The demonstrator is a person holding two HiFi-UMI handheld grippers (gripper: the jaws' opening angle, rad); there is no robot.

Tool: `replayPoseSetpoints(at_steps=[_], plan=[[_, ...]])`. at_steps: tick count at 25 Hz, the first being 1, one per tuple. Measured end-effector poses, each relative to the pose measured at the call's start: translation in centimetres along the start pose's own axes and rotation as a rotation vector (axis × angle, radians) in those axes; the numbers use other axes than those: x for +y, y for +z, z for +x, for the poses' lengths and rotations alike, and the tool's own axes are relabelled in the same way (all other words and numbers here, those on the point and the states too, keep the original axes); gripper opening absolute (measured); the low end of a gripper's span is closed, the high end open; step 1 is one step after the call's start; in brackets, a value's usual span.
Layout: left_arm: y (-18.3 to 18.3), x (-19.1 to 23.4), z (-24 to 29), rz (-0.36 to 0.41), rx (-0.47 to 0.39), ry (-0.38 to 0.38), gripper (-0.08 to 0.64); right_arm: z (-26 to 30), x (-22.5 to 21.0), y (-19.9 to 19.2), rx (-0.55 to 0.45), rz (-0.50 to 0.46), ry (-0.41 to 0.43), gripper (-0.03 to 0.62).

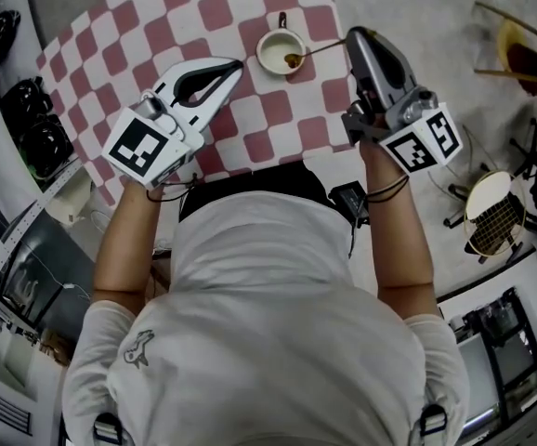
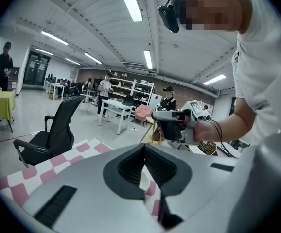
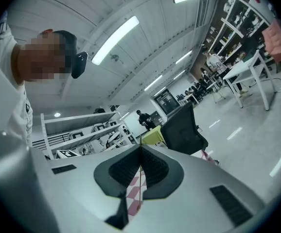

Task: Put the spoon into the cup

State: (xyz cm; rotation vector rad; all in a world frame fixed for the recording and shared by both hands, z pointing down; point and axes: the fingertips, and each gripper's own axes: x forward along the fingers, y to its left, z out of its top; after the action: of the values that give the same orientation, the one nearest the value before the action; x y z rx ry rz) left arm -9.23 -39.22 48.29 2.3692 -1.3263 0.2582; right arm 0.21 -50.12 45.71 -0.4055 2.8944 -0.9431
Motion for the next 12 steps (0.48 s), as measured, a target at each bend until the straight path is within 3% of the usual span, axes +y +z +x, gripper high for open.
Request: replayPoseSetpoints(at_steps=[12], plan=[[-1.4,1.0,3.0,-0.026,0.013,0.0,0.014,1.2,-2.2,-3.2,0.041,0.032,0.006,0.032]])
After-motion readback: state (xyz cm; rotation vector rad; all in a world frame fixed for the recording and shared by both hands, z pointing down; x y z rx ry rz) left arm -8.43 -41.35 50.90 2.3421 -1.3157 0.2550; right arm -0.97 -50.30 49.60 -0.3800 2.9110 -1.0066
